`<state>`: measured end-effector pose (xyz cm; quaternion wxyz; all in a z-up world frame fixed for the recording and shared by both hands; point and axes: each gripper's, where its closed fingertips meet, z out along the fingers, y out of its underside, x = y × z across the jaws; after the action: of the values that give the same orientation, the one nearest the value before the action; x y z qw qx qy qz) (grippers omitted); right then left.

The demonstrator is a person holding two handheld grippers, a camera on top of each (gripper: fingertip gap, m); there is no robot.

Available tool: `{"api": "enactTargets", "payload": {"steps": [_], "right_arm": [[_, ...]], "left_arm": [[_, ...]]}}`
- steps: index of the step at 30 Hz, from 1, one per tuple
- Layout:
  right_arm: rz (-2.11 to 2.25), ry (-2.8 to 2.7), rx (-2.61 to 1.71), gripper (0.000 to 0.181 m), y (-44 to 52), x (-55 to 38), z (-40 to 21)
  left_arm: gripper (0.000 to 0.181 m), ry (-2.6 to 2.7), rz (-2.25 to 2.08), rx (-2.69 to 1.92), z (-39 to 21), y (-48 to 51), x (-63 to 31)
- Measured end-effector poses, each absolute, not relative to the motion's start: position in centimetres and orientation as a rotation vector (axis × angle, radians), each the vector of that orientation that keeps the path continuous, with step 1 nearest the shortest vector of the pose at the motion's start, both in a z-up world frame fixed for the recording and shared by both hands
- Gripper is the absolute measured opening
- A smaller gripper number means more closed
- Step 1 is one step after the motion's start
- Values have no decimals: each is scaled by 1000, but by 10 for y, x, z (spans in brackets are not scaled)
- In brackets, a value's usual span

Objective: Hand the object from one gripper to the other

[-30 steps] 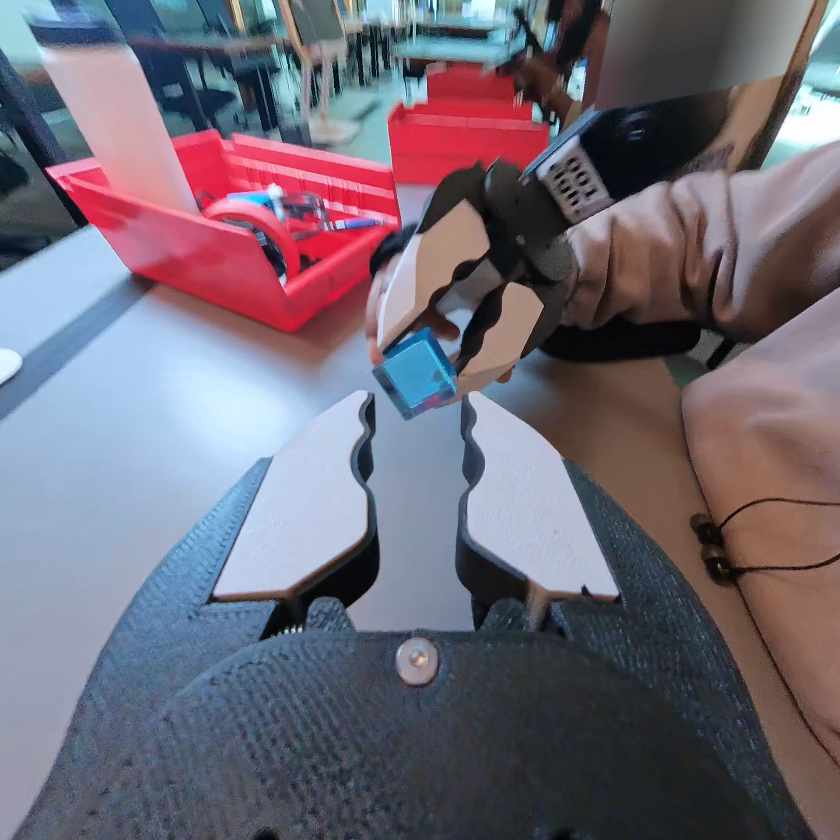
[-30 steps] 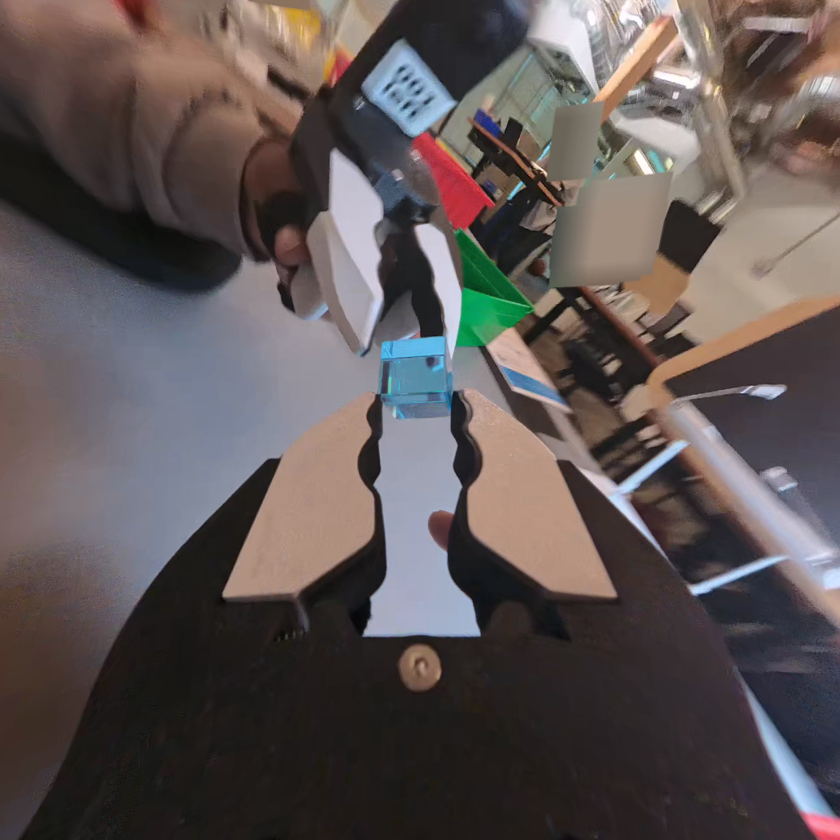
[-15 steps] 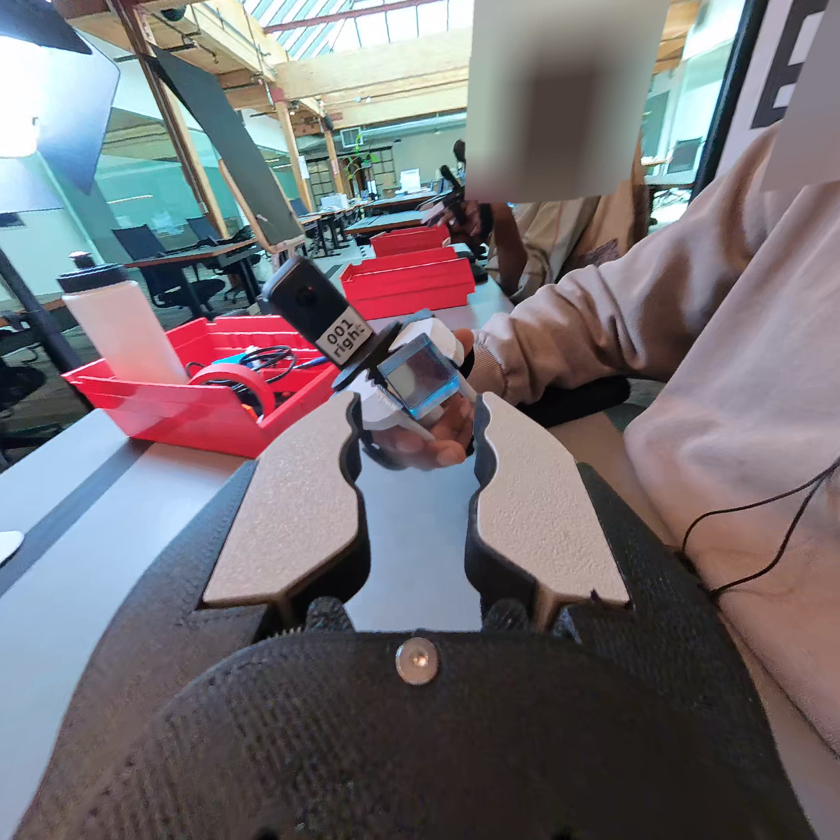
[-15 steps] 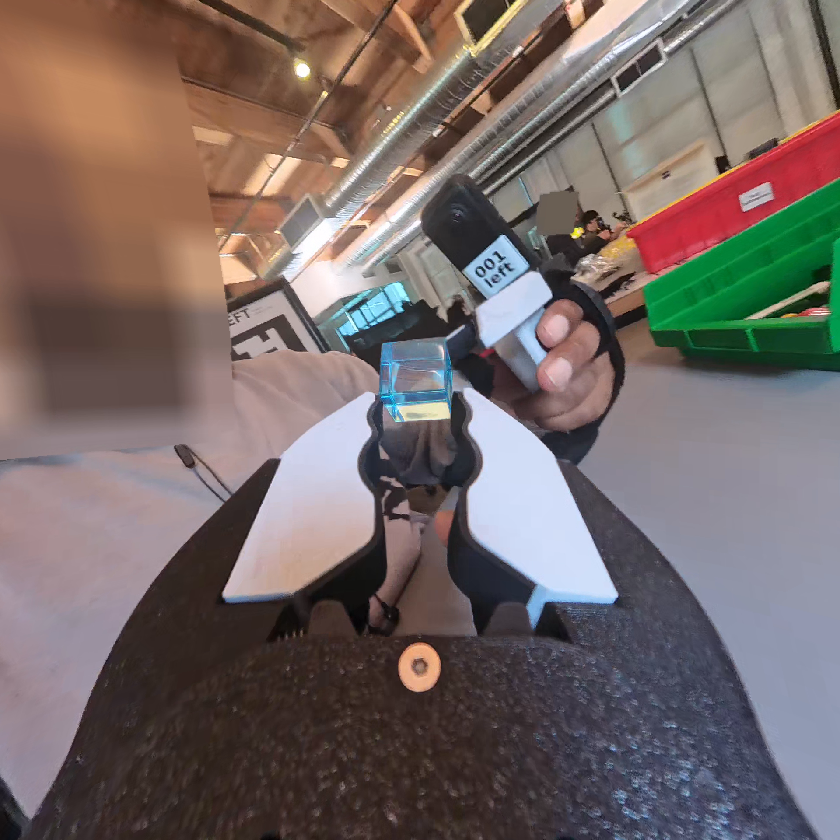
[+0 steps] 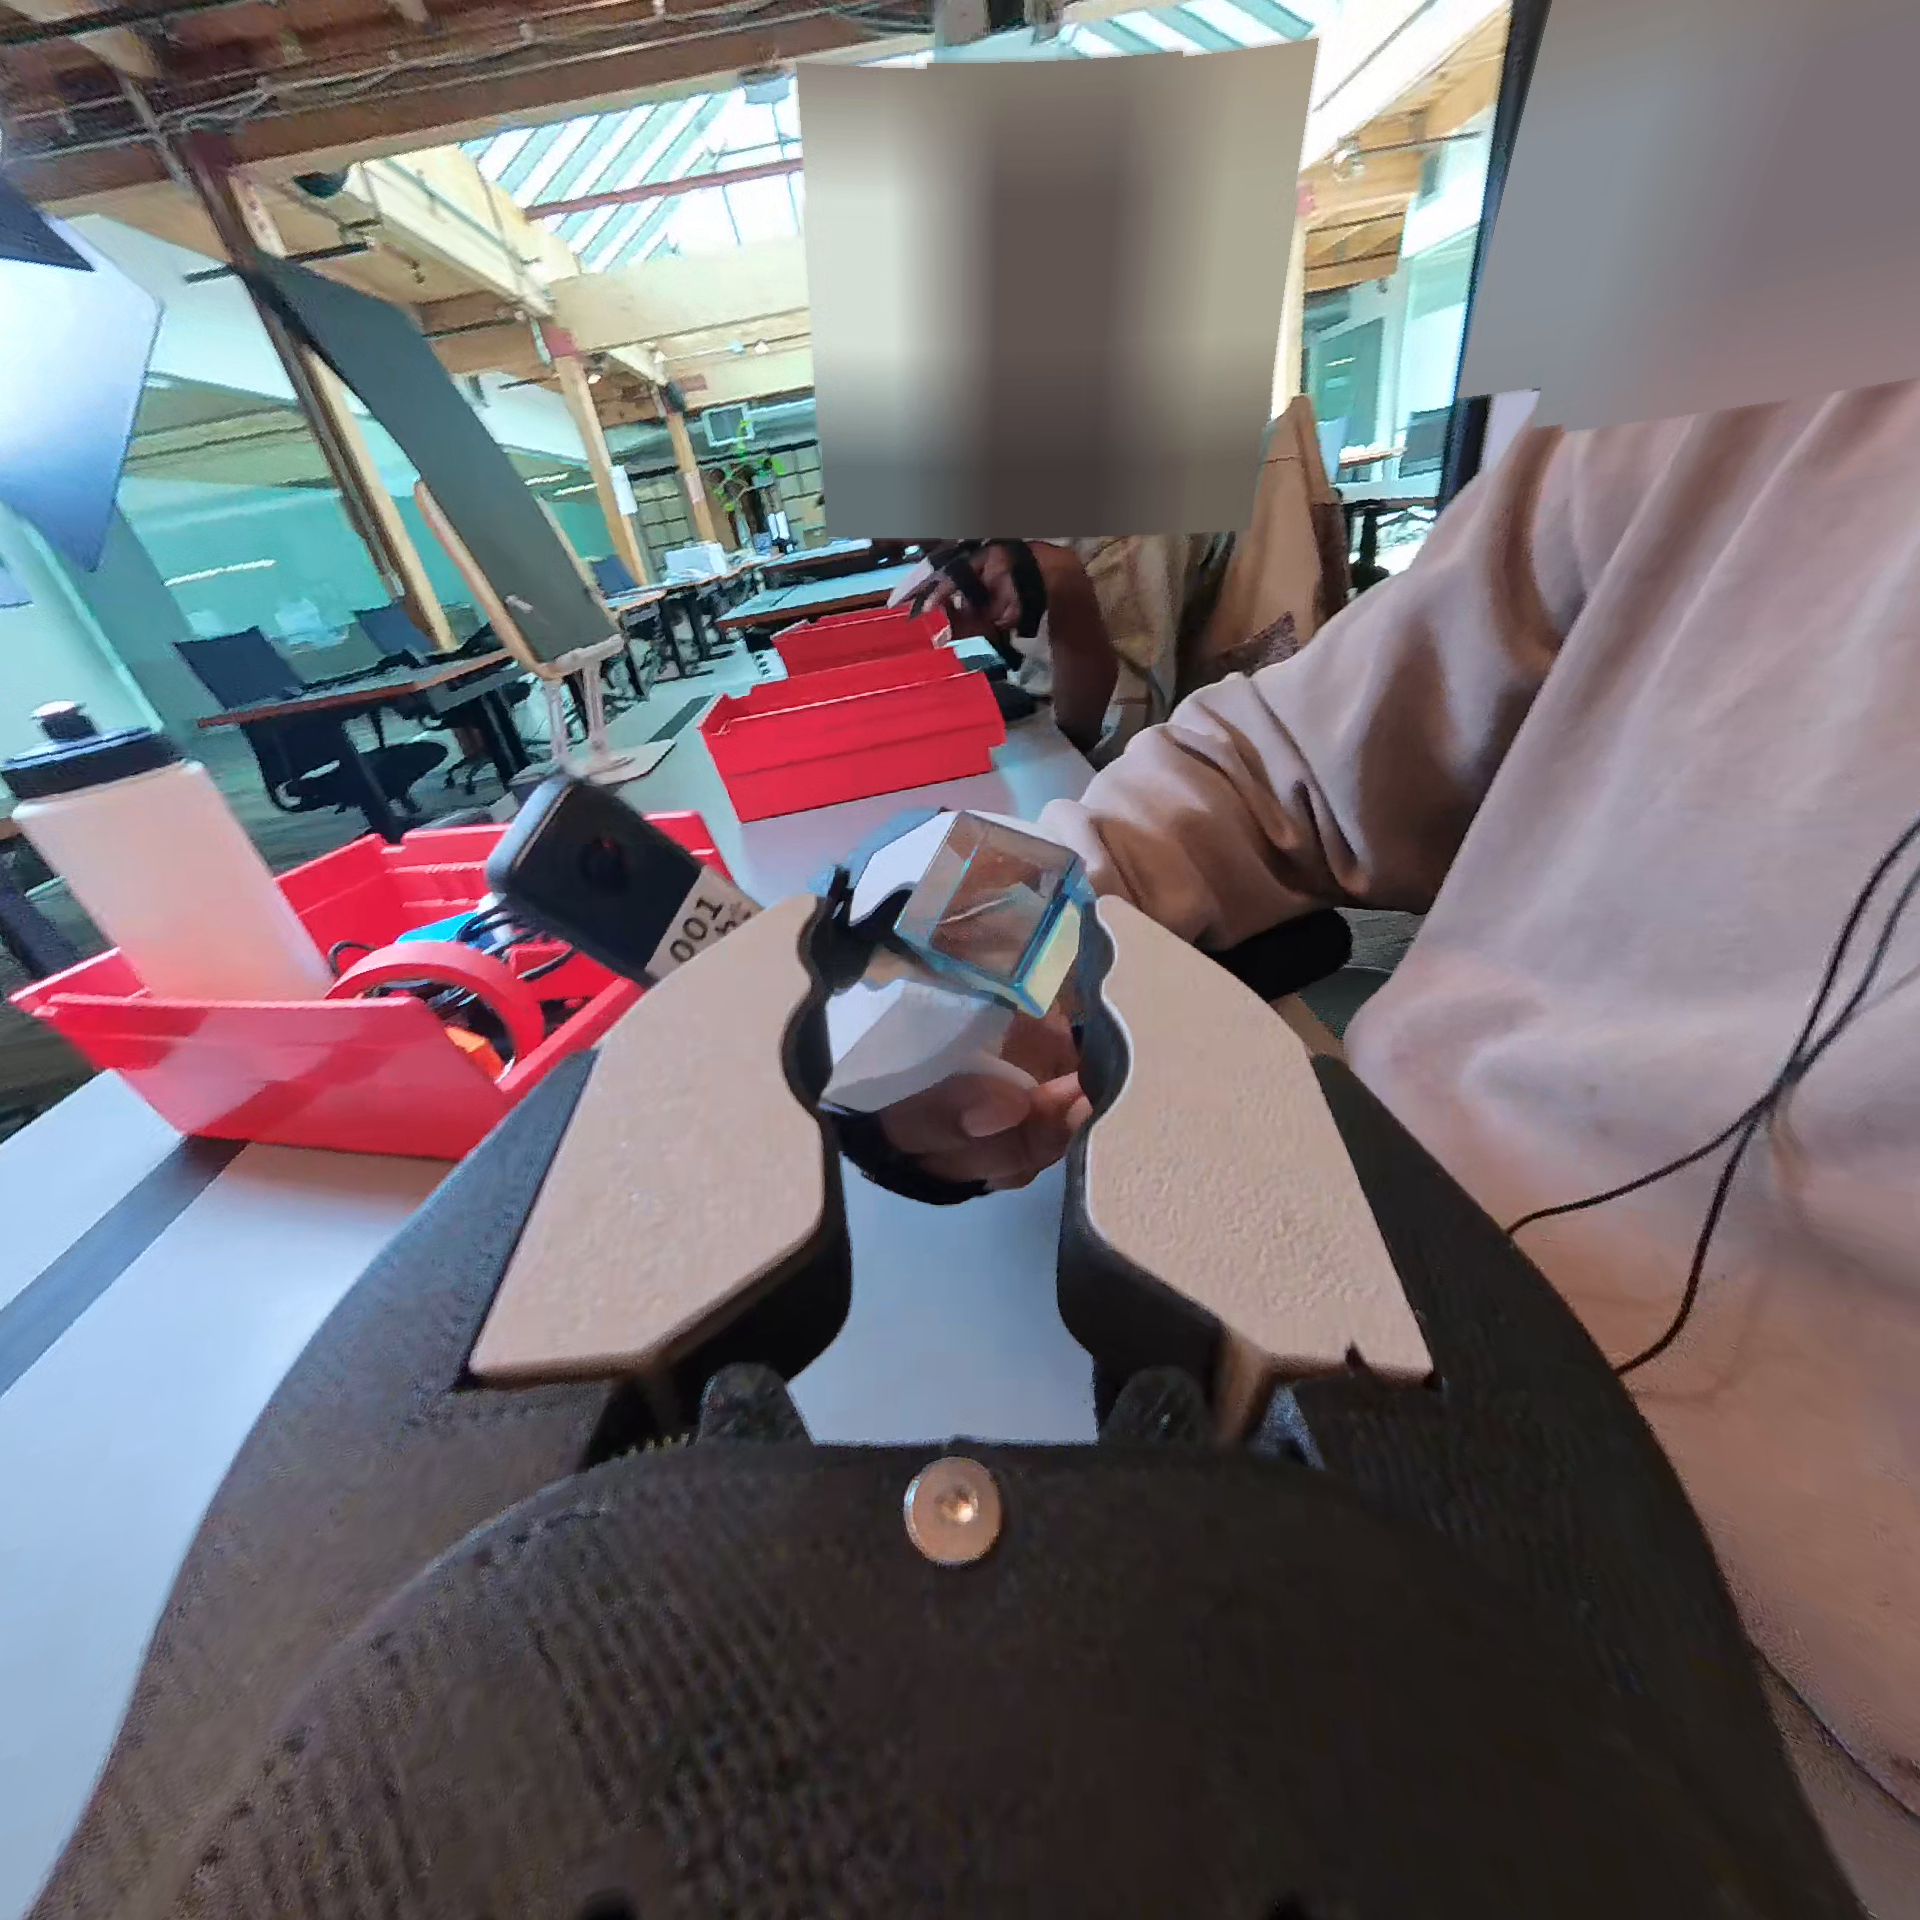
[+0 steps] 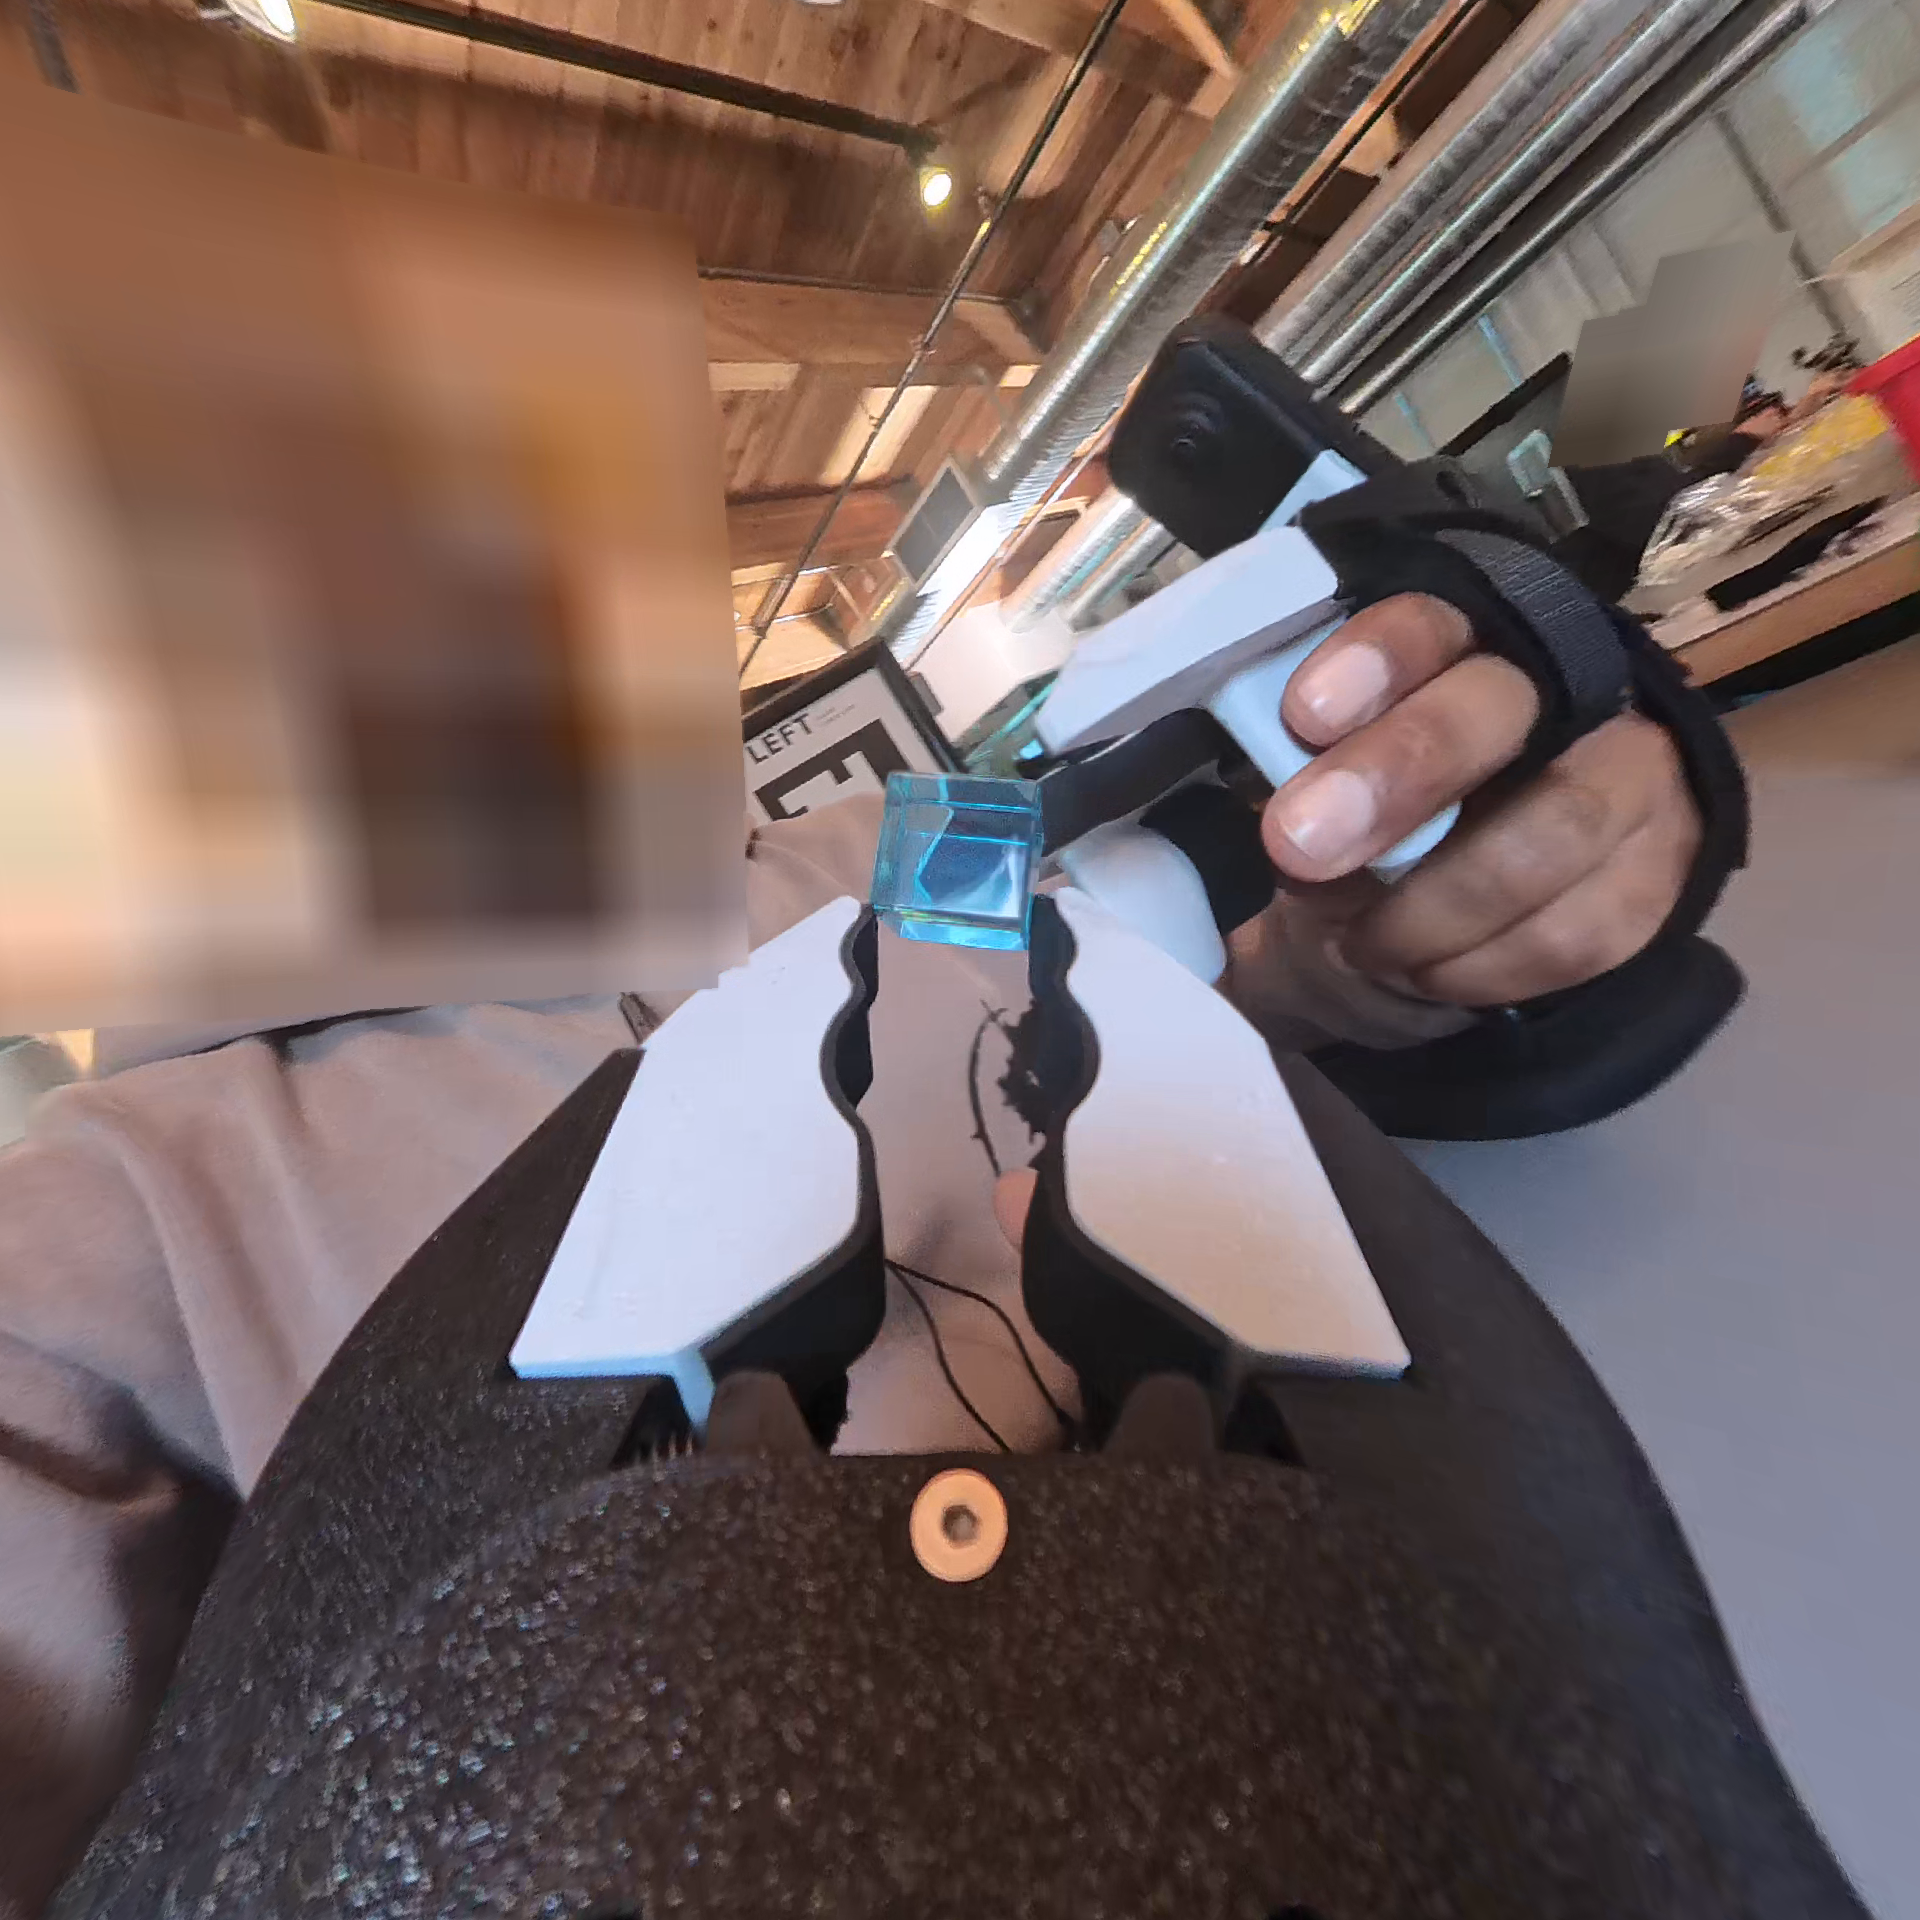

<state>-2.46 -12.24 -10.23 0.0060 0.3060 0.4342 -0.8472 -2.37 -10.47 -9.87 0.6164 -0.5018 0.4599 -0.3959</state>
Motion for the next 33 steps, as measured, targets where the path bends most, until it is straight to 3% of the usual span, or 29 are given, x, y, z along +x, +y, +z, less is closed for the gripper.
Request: {"api": "enactTargets", "payload": {"steps": [5,9,13,17,20,22,25,29,33], "right_arm": [[-2584,1334,867,28,-135,-20,-101],[-2722,1516,1356,32,-80,-43,-109],[-2519,2501,1970,41,-30,-50,-126],[-1838,3498,1750,50,-49,-59,-149],[-1549,3796,1600,28,-59,-67,-159],[-1698,3614,1725,28,-56,-67,-158],[-2363,2803,1928,27,-49,-59,-137],[-2838,1722,1600,26,-56,-45,-110],[-2830,1307,1316,26,-72,-43,-106]], "left_arm": [[31,1151,-990,-1149,-98,-123,-16],[30,981,-924,-1412,-101,-85,-37],[30,780,-947,-1758,-127,-54,-61],[30,677,-1084,-1975,-155,-50,-62],[29,664,-1152,-2040,-167,-54,-57],[29,662,-1154,-2011,-164,-52,-58],[35,735,-1129,-1792,-136,-54,-56],[51,915,-838,-1530,-112,-62,-55],[48,1023,-684,-1393,-108,-74,-41]]}}
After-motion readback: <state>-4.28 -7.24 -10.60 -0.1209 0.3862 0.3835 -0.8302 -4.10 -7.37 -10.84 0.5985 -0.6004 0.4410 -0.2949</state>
